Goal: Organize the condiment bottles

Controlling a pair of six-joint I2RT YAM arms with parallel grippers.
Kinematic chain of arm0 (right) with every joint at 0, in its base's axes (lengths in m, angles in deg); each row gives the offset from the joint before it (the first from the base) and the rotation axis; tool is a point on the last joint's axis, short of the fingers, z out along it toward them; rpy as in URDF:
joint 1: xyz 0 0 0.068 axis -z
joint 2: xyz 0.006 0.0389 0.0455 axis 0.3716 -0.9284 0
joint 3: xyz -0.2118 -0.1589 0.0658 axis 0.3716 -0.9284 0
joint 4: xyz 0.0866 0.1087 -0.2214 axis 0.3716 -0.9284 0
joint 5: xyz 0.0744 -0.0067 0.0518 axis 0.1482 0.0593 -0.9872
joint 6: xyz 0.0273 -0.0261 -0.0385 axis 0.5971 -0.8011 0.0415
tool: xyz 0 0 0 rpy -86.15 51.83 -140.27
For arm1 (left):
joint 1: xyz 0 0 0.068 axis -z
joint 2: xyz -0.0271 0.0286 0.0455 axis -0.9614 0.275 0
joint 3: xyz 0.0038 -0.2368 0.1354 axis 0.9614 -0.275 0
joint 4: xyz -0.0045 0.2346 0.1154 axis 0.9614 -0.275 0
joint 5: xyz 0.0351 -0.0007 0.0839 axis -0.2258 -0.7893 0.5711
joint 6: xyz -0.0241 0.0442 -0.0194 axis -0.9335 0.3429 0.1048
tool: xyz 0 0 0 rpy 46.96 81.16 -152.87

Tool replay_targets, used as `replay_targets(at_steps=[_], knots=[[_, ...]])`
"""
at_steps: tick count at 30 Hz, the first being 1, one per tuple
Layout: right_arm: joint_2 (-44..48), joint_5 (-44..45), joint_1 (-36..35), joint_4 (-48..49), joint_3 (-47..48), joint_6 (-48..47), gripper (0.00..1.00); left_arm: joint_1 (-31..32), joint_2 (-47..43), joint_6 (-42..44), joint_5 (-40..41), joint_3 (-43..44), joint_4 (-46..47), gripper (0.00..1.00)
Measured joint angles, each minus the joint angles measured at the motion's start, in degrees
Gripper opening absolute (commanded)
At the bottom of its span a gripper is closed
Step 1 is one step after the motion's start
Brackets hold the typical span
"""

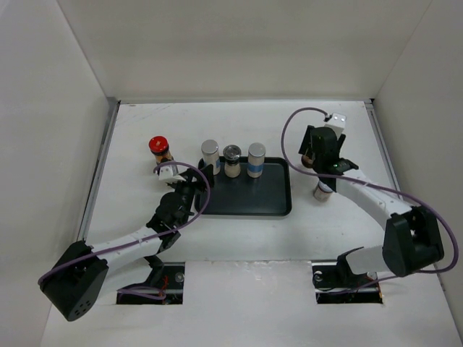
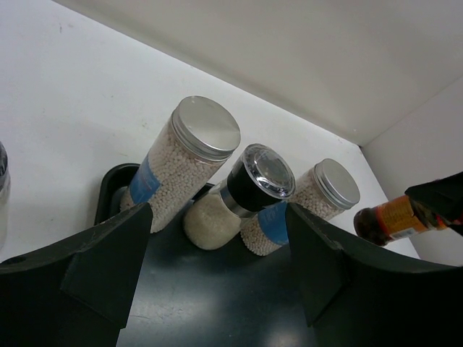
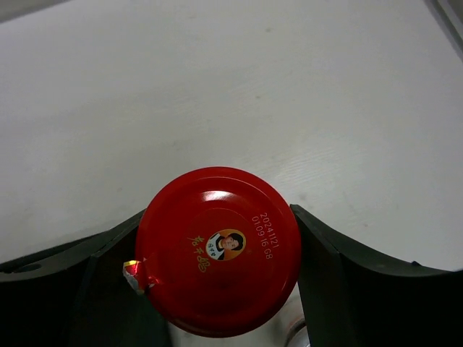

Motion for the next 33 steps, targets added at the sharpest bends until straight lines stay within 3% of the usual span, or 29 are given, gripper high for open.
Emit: replay_targets(at_steps=[10, 18, 29, 33], knots=[[-0.11, -2.80, -13.14, 4.35, 0.02, 0.00, 0.58, -0.39, 0.26, -0.02, 0.04, 0.00, -0.02, 0.73], [-6.84, -5.03, -14.64, 5.79, 0.04, 0.24, 0.59, -0.87, -0.33, -0.02, 0.09, 0.00, -0.02, 0.73], [-9.68, -4.83, -15.32, 8.44, 0.24, 0.24, 0.68, -2.93, -0.52, 0.02, 0.11, 0.00, -0.72, 0.75], [-10.14, -4.50, -15.39, 9.44, 0.42, 0.70, 0.88, -4.87, -2.05, -0.02, 0.26, 1.05, -5.70, 0.79]])
